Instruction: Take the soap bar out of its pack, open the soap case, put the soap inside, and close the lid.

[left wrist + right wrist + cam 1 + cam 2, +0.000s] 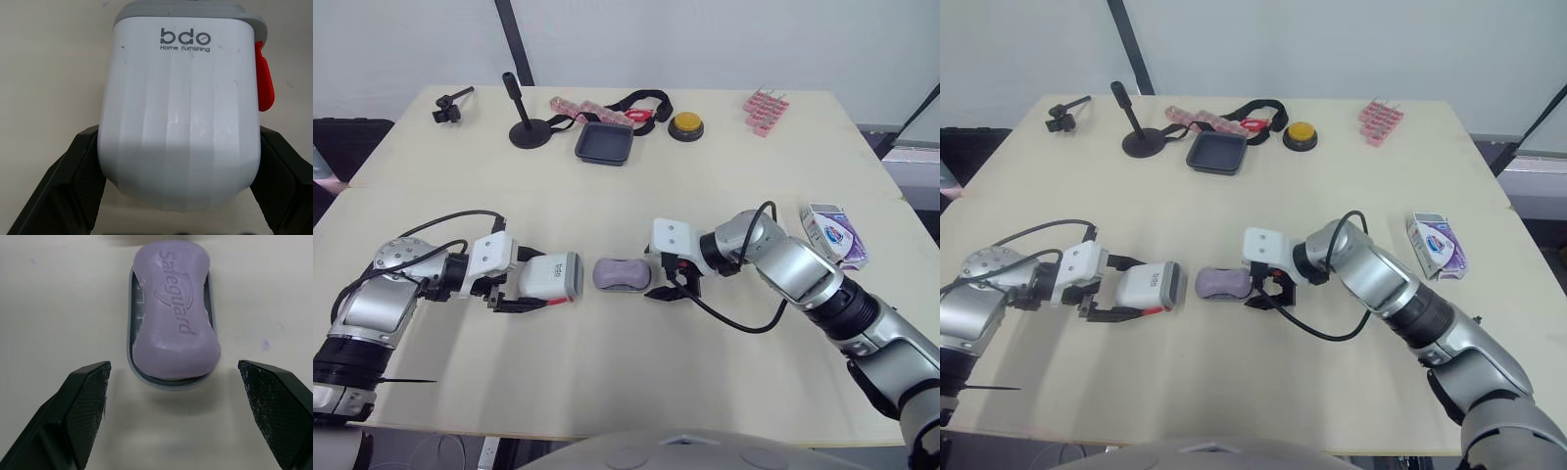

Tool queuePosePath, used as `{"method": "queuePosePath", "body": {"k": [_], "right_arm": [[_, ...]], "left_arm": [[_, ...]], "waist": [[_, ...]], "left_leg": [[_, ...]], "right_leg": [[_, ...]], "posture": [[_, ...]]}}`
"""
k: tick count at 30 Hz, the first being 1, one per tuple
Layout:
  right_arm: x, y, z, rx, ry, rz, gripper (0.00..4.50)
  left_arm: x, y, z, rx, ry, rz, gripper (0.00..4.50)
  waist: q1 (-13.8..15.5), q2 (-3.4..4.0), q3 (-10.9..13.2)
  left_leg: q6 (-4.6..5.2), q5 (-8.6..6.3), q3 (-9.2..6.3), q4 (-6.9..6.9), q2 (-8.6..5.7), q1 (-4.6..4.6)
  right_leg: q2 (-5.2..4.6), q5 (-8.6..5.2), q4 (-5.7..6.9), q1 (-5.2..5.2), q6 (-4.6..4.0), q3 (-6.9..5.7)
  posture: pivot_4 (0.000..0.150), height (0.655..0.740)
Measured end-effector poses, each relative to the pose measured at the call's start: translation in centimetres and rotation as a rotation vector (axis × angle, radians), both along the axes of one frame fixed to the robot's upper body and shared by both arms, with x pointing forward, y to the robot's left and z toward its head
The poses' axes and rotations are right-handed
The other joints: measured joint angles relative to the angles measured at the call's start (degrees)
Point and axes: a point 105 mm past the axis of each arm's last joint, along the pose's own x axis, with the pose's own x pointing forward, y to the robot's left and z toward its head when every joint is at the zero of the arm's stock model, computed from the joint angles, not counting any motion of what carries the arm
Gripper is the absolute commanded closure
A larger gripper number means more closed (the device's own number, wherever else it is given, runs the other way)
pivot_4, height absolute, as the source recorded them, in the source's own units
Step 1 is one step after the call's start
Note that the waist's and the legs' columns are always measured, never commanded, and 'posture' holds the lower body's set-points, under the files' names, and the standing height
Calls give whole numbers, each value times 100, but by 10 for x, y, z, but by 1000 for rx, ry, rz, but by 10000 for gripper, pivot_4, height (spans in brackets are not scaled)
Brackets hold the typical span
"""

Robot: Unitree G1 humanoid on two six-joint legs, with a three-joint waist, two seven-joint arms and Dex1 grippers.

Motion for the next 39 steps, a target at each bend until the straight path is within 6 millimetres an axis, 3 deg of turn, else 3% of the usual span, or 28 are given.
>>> {"method": "queuePosePath", "body": {"k": [9, 27, 33, 39], "right_arm": [[3, 11, -10, -26, -21, -15, 0], [3, 23, -9, -13, -61, -14, 0], [0, 26, -10, -5, -53, -1, 17967], [0, 26, -10, -5, -44, -11, 17967]], "left_arm": [[-3, -2, 0, 7, -8, -1, 9993], [-6, -1, -1, 21, -6, 3, 9993], [-5, -1, -1, 23, -16, 5, 9993], [-5, -1, -1, 25, -20, 7, 9993]], "waist": [[-5, 1, 0], [-96, -1, 0], [-114, -1, 0], [-115, -1, -1]], "left_leg": [[-1, 0, 0, 0, 0, 0], [-13, 6, 0, -11, 2, 11], [-15, 7, 0, -12, 2, 13], [-18, 7, 0, -14, 2, 44]], "right_leg": [[0, 0, 1, 0, 0, 0], [4, 1, 6, 0, -3, 1], [4, 1, 6, 1, -4, 2], [4, 1, 7, 5, -4, 3]], "posture": [[1500, 7400], [1500, 7400], [1500, 7400], [1500, 7400]]}}
